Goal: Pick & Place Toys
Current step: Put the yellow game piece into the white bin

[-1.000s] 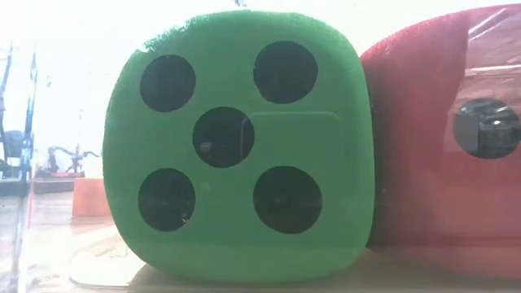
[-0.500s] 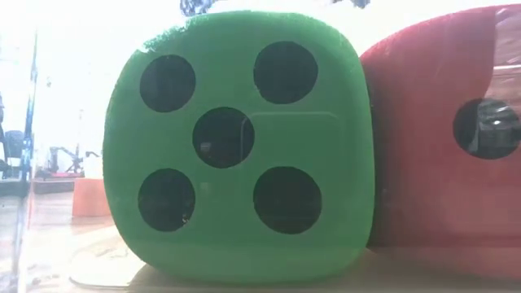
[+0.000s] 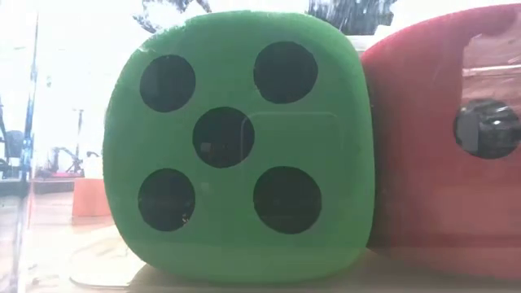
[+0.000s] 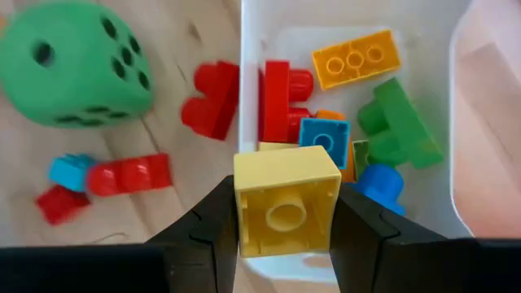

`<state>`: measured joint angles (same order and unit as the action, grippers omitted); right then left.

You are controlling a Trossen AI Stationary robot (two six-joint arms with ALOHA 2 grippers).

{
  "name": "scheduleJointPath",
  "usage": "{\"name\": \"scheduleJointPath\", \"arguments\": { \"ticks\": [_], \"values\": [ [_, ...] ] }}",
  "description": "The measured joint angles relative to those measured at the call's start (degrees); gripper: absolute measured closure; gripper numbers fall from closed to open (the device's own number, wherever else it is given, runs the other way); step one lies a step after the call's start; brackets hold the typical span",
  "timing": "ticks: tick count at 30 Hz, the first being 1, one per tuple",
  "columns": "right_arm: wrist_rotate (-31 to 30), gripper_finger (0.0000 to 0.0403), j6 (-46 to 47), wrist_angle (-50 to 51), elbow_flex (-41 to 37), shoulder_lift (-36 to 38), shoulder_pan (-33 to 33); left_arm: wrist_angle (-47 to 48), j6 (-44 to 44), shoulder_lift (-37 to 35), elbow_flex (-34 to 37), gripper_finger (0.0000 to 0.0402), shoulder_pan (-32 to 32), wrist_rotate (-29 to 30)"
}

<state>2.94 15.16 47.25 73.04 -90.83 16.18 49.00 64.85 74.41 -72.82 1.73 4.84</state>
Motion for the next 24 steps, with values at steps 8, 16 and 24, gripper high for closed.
{"name": "scheduleJointPath", "arguments": {
  "ticks": [8, 16, 24],
  "values": [
    [-0.5, 0.0271, -7.3, -1.8, -3.7, -5.0, 0.3, 4.8, 1.7, 0.0, 0.0, 0.0055, 1.9, 0.3],
    [-1.2, 0.0271, -11.3, -3.6, -5.4, -6.6, 0.9, 4.9, 1.8, 0.0, 0.0, 0.0055, 2.0, 1.0],
    [-1.1, 0.0271, -13.5, -9.0, -7.5, -6.9, 1.3, 4.9, 1.9, 0.7, 0.0, 0.0055, 2.0, 1.2]
  ]
}}
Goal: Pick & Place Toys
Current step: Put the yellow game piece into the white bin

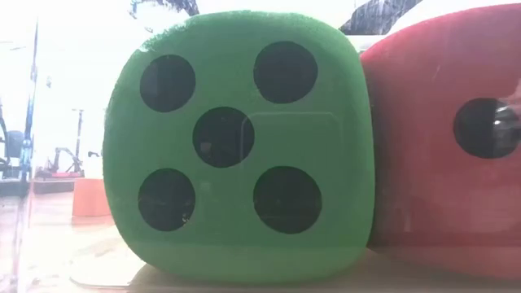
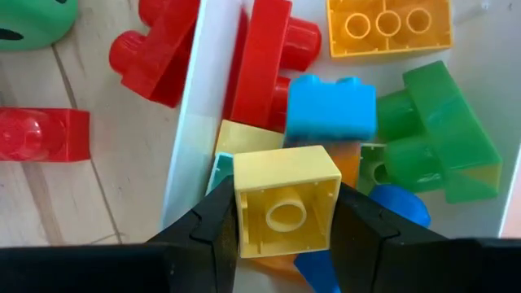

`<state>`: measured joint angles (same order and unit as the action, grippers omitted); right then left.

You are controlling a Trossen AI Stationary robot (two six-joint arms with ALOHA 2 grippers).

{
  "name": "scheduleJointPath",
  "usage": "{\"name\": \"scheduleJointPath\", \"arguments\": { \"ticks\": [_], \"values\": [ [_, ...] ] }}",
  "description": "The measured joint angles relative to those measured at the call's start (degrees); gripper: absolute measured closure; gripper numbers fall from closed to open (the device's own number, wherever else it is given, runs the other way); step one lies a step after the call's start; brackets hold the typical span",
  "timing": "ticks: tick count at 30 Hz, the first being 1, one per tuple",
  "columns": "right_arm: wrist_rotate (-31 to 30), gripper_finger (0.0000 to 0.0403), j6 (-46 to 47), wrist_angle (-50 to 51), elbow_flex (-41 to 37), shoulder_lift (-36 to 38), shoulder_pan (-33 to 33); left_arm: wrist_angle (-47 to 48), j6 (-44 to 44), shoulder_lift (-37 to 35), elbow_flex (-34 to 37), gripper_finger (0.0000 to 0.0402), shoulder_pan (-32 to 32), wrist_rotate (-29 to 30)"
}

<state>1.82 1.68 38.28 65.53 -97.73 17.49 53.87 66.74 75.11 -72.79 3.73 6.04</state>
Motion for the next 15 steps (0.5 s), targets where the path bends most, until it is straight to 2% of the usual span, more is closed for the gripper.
{"name": "scheduleJointPath", "arguments": {
  "ticks": [15],
  "values": [
    [1.2, 0.0271, 0.2, -2.7, -2.7, 0.1, 0.7, 0.2, -0.5, 1.3, 0.1, 0.0055, 0.4, 0.0]
  ]
}}
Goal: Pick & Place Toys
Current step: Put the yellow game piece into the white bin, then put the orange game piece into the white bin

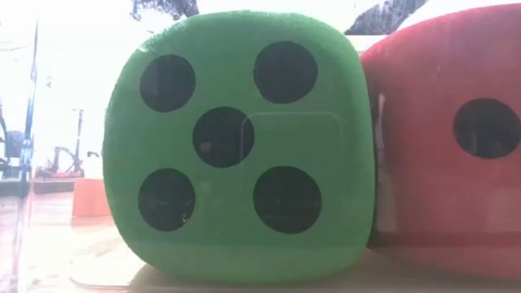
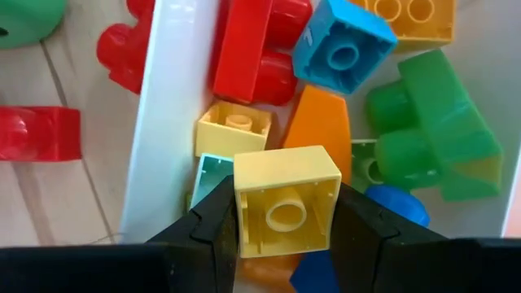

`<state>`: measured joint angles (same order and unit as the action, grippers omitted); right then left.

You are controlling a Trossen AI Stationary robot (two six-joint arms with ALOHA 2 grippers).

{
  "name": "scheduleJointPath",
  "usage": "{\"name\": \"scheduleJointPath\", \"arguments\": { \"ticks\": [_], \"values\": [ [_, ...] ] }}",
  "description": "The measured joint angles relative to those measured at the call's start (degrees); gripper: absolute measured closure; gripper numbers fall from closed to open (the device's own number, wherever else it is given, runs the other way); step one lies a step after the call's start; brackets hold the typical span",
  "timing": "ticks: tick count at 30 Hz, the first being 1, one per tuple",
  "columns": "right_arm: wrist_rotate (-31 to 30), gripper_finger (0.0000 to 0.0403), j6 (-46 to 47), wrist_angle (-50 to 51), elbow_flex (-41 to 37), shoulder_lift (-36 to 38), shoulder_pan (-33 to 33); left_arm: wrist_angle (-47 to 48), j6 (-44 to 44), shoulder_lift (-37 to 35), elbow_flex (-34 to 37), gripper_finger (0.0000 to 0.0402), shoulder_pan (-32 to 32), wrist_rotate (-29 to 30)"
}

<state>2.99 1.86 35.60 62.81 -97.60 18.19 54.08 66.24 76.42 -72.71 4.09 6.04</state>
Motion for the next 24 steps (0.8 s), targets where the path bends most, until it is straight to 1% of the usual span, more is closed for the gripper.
{"name": "scheduleJointPath", "arguments": {
  "ticks": [4, 5, 11, 14, 16, 19, 24],
  "values": [
    [0.2, 0.0270, 0.9, 0.1, 1.0, -0.1, -0.1, 0.1, -0.3, 0.0, 0.5, 0.0055, 0.3, 0.0],
    [0.2, 0.0263, 0.9, 0.0, 1.4, -0.1, -0.1, 0.1, -0.9, 0.0, 0.8, 0.0055, 0.3, -0.1],
    [0.1, 0.0144, 1.2, 0.7, 2.3, -0.1, -0.1, 0.1, -4.5, -0.1, 3.0, 0.0055, 0.4, -2.7],
    [0.1, 0.0107, 2.4, 1.6, 2.7, 0.1, -0.1, 0.2, -9.2, -0.1, 3.7, 0.0055, 0.8, -3.6],
    [0.1, 0.0094, 3.1, 2.0, 2.8, 0.8, -0.1, 1.0, -12.1, -0.1, 3.8, 0.0055, 1.6, -4.3],
    [0.1, 0.0089, 3.8, 2.0, 3.0, 2.6, -0.7, 2.3, -16.3, -0.1, 3.8, 0.0055, 3.3, -4.4],
    [0.1, 0.0087, 4.9, 3.9, 3.0, 6.7, -2.7, 2.9, -23.1, -0.1, 4.2, 0.0055, 7.5, -0.7]
  ]
}}
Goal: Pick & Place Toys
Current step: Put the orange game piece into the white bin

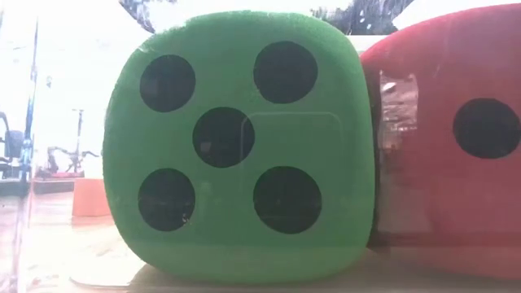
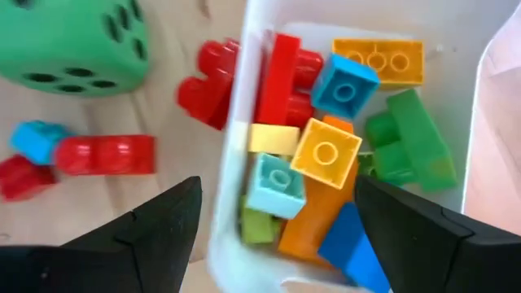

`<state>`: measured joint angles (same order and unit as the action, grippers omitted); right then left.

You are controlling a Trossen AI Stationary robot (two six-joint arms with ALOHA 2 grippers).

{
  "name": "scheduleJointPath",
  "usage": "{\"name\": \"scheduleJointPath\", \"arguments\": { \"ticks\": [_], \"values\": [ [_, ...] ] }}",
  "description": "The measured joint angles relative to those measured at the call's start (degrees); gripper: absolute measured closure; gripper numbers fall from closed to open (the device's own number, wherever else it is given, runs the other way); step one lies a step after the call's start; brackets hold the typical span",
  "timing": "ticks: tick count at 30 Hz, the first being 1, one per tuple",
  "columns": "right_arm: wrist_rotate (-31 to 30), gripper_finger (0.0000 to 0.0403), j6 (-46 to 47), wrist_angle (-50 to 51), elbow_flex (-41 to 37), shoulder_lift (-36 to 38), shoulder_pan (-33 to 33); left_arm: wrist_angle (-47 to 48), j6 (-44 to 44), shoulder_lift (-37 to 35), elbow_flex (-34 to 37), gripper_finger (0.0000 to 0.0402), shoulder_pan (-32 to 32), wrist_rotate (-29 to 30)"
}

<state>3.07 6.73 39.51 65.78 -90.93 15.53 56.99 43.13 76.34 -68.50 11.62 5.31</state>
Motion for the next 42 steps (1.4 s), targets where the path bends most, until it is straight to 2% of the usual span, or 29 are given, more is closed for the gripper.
{"name": "scheduleJointPath", "arguments": {
  "ticks": [4, 6, 8, 12, 14, 17, 27, 32, 42],
  "values": [
    [0.0, 0.0086, 3.2, 0.7, 0.0, 4.0, -2.4, -0.1, 3.3, 0.1, 2.1, 0.0055, 2.5, 0.3],
    [-0.2, 0.0086, 6.3, 0.7, 0.0, 5.7, -3.6, -0.1, 13.2, 0.6, 3.5, 0.0055, 3.0, -0.4],
    [-0.6, 0.0086, 9.5, 0.7, 0.0, 7.3, -4.7, -1.0, 27.0, 0.8, 5.9, 0.0055, 3.9, -3.1],
    [-3.0, 0.0085, 14.1, 0.2, 0.0, 9.5, -7.1, -6.4, 49.0, 0.8, 10.7, 0.0055, 8.3, -5.2],
    [-4.4, 0.0085, 15.9, 0.2, 0.0, 10.3, -8.4, -9.2, 57.1, 1.3, 12.8, 0.0055, 10.3, -4.6],
    [-5.2, 0.0085, 17.6, 0.2, 0.0, 10.7, -10.2, -13.7, 64.4, 2.9, 15.1, 0.0055, 12.1, -3.1],
    [-6.3, 0.0085, 20.3, 0.1, 0.2, 10.0, -13.1, -17.3, 66.0, 12.3, 15.2, 0.0055, 12.1, -1.9],
    [-6.2, 0.0085, 20.3, 0.3, 0.2, 10.0, -13.2, -24.1, 60.9, 15.7, 15.1, 0.0055, 11.8, -1.8],
    [-6.0, 0.0085, 20.3, 0.5, 0.2, 10.0, -13.2, -24.0, 60.3, 19.6, 14.9, 0.0055, 9.3, -3.4]
  ]
}}
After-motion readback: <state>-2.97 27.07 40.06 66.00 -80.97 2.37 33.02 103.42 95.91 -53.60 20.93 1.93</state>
